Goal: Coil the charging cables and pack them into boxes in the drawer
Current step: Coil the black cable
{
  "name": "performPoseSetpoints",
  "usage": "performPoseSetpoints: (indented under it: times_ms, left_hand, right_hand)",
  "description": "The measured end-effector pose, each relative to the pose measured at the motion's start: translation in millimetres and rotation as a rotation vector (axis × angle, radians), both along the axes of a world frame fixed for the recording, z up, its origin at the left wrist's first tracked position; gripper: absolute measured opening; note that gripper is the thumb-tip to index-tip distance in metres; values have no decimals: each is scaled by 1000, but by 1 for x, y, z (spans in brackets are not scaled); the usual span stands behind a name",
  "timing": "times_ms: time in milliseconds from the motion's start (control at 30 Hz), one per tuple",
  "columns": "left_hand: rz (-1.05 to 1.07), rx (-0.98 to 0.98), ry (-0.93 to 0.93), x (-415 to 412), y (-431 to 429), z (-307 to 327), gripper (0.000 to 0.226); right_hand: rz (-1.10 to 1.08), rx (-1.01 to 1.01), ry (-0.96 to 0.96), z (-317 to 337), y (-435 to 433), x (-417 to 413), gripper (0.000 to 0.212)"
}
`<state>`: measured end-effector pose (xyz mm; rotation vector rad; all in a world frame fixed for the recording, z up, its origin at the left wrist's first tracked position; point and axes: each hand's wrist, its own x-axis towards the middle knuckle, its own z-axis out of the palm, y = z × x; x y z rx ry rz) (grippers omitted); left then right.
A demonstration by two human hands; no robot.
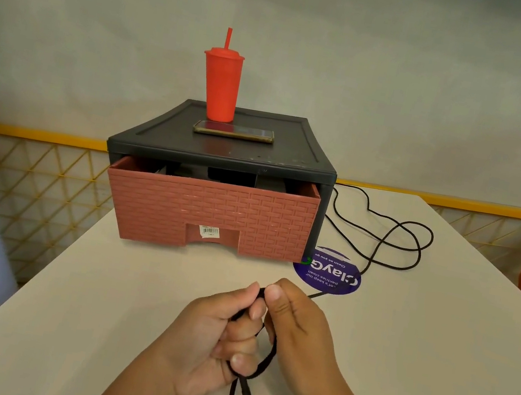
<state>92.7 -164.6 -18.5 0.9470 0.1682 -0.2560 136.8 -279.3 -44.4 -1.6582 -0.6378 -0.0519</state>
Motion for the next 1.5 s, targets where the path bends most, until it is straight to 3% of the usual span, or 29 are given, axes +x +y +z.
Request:
performPoseSetpoints:
  times_ms: [100, 167, 233, 300, 400, 567, 733, 833, 933, 1100, 1167, 1300, 1500]
  left_hand:
    - [64, 26, -12, 1, -8, -1, 31]
    - [139, 147, -66, 3, -13, -5, 27]
    - [202, 431, -144, 6, -16, -11, 20]
    - [229, 755, -184, 6, -18, -17, 33]
    - [236, 961, -237, 2, -27, -19, 54]
    - [283, 980, -305, 0, -22, -16, 46]
    - [431, 1513, -624, -1, -7, -20, 26]
    - [545, 1673, -722, 6, -3, -28, 28]
    - [679, 1488, -659, 6, -10, -25, 35]
    - [451, 638, -379, -3, -20, -2, 48]
    - [450, 480, -304, -3, -23, 0, 36]
    - [500, 448, -346, -6, -29, 3, 17]
    - [639, 608, -472, -9, -30, 5, 28]
  right_hand:
    - [-129, -45, -17, 1, 2, 0, 36]
    - [-203, -79, -19, 1, 0, 3, 43]
    - [-312, -86, -56, 2, -7, 11, 48]
    - [-423, -50, -86, 4, -14, 18, 48]
    - [-517, -67, -95, 5, -20, 22, 42]
    - [-556, -150, -141, 4, -21, 26, 41]
    - [-530, -129, -68, 5, -24, 31, 43]
    - [-465, -19, 40, 7, -22, 30, 41]
    - [-362, 104, 145, 9, -16, 24, 40]
    - [-340, 173, 49, 7, -5, 8, 43]
    - [-367, 211, 5, 9, -5, 5, 41]
    - [-419, 239, -60, 9, -8, 6, 42]
    - [-511, 151, -238, -1, -3, 11, 34]
